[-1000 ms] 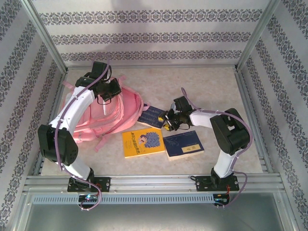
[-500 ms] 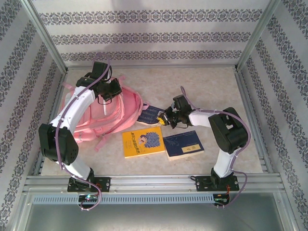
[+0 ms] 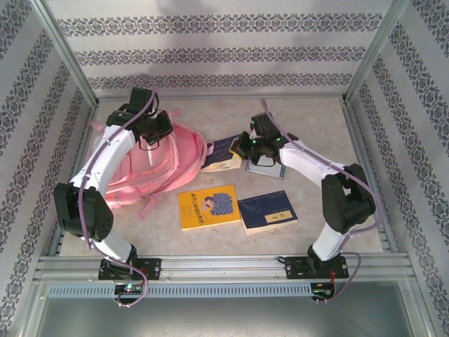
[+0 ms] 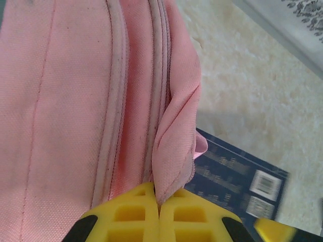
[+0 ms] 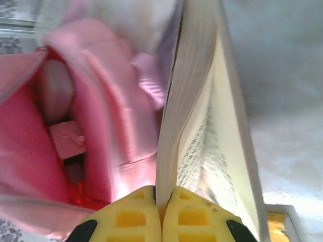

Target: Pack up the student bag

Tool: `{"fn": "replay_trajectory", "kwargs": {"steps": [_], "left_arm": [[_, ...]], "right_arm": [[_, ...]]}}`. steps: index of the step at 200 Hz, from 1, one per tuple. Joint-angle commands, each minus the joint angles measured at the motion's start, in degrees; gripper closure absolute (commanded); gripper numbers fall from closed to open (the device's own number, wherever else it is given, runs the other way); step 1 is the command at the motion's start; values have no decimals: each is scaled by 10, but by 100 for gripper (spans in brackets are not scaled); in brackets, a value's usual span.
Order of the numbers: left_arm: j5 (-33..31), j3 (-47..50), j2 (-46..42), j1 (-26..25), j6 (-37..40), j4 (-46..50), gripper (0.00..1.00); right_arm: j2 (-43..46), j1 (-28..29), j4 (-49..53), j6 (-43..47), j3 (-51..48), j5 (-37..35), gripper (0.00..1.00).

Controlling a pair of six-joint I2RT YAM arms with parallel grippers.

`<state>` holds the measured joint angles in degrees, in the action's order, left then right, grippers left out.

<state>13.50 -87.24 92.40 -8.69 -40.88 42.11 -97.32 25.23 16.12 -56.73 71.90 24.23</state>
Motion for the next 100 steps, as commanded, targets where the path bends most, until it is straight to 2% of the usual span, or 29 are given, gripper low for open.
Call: {"fn": "replay_trajectory", "kwargs": {"steps": [1, 12, 24, 74, 85, 100], "left_arm": [[-4, -14, -18, 14, -13, -11, 100], [14, -9, -20, 14, -17, -25, 99], [33, -7, -22, 14, -15, -39, 91], [89, -30, -58, 6, 76, -58, 43], [89, -34, -72, -4, 116, -55, 38], [89, -33, -95, -29, 180, -55, 36]], "right_arm": [[32, -4, 103, 122, 61, -33, 100], [40, -1, 132, 154, 84, -36, 100], [49, 4, 165, 196, 110, -42, 100], [97, 50, 310, 370, 212, -119, 100], [111, 53, 319, 410, 217, -108, 100], [139, 58, 322, 472, 212, -108, 100]]}}
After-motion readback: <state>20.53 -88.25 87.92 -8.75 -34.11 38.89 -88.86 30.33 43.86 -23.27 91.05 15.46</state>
